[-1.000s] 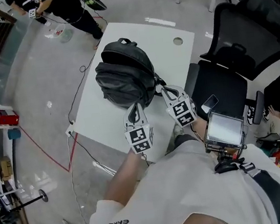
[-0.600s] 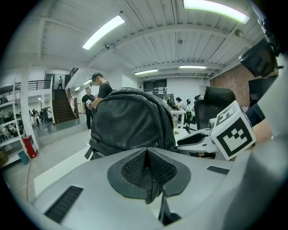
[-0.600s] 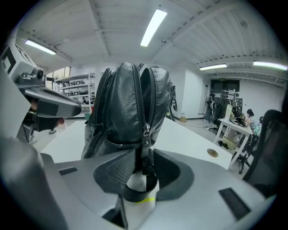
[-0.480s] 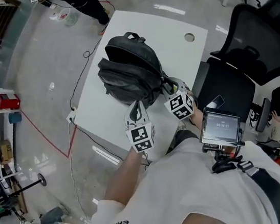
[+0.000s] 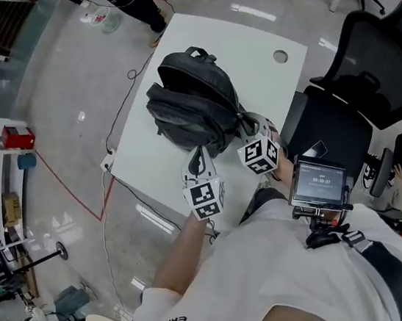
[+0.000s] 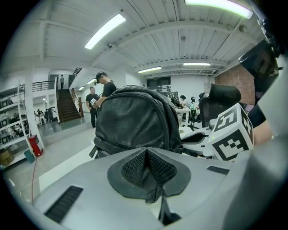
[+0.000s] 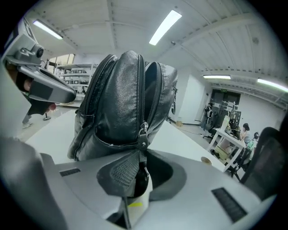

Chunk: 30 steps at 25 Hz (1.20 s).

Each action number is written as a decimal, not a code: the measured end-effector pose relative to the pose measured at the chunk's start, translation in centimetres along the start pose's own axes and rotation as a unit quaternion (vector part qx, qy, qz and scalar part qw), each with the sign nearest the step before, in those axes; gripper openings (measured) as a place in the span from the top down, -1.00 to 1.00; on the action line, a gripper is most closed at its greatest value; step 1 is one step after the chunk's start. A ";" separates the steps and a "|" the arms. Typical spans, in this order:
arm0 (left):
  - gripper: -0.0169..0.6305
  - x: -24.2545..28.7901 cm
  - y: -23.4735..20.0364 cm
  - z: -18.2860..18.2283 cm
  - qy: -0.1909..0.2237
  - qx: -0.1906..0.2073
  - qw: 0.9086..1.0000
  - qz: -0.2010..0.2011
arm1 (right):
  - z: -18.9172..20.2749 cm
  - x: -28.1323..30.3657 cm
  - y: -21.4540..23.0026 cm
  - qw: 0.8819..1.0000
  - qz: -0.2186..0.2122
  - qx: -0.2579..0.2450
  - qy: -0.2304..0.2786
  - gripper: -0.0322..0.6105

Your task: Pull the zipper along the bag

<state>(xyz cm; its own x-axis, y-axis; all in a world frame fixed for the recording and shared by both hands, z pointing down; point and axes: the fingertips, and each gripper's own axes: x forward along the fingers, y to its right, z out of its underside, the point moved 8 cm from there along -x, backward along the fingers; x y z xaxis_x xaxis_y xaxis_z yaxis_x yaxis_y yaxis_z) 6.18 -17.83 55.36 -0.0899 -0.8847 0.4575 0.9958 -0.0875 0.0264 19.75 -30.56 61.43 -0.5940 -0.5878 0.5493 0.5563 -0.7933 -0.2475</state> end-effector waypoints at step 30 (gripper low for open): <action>0.94 1.4 -6.1 -0.3 0.047 0.031 0.996 0.066 | -3.2 -3.7 0.2 0.985 0.114 0.123 0.042 0.84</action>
<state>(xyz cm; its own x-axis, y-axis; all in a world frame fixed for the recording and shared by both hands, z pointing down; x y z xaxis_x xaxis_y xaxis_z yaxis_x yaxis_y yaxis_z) -0.05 -18.68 55.55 0.0438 -0.9255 0.3763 0.9979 0.0582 0.0270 20.19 -29.05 56.84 -0.4777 -0.7651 0.4317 0.7983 -0.5832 -0.1503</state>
